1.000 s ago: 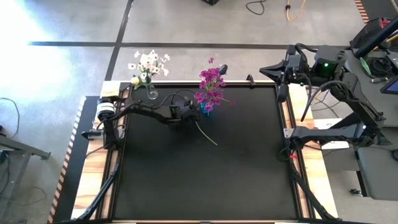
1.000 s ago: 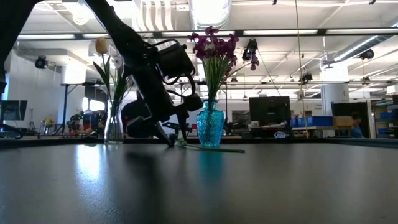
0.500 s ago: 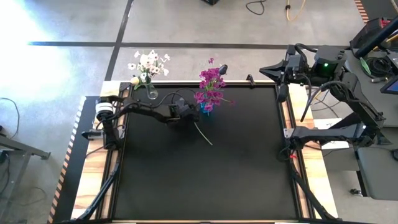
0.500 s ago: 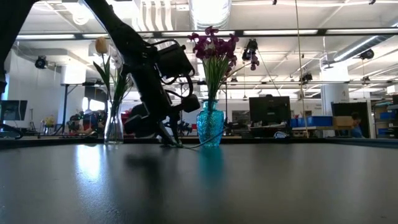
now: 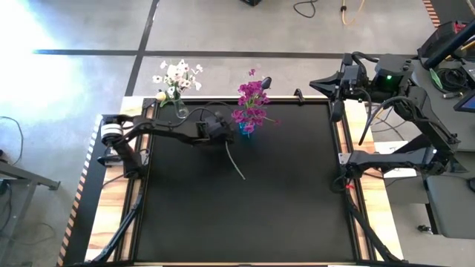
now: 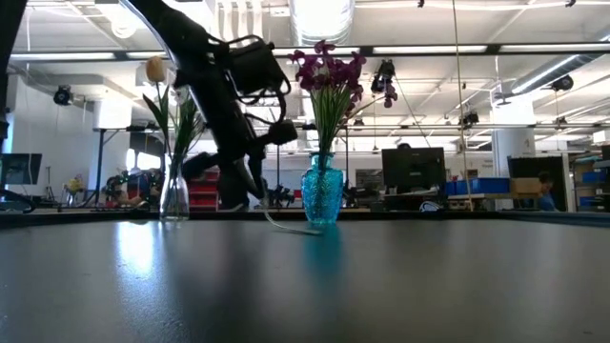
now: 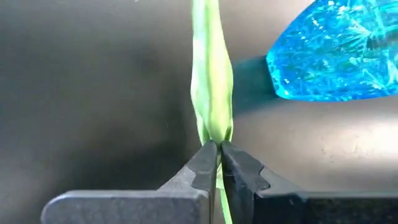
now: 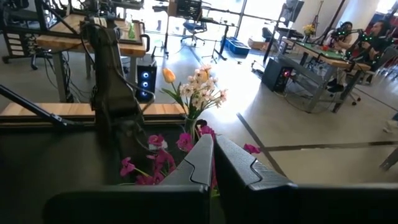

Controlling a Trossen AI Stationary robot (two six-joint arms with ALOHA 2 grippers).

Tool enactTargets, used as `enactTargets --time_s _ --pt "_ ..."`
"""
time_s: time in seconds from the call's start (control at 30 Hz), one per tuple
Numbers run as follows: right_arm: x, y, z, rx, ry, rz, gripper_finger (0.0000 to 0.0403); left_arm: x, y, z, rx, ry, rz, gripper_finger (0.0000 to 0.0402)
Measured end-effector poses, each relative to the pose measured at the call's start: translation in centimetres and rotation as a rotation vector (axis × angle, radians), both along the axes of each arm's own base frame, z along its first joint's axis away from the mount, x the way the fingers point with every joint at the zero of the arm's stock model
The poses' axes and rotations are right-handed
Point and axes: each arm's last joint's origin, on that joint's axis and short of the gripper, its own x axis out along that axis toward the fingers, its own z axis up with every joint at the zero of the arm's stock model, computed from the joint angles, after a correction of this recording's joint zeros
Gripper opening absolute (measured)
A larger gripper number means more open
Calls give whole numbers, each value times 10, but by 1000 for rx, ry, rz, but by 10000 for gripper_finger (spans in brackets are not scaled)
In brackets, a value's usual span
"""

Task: Sort flowers into vase by color
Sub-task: Put the black flower into the blue vase

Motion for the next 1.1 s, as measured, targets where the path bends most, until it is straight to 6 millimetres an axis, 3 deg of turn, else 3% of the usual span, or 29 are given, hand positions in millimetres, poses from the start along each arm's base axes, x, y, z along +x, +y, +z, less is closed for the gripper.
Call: enactTargets --time_s 0.2,0.47,0.63,0.8,1.1 --pt "0 0 0 -2 1 0 9 -5 -1 3 -27 27 -23 50" --pt "0 0 0 -2 2 1 9 0 3 -18 -79 60 -5 151" --pt "0 0 0 -1 2 1 9 0 4 -22 -61 64 47 181" --pt "0 0 0 -2 2 1 9 -1 9 -27 -37 83 68 165" --pt "0 0 0 -2 2 1 9 6 13 -37 4 85 40 75"
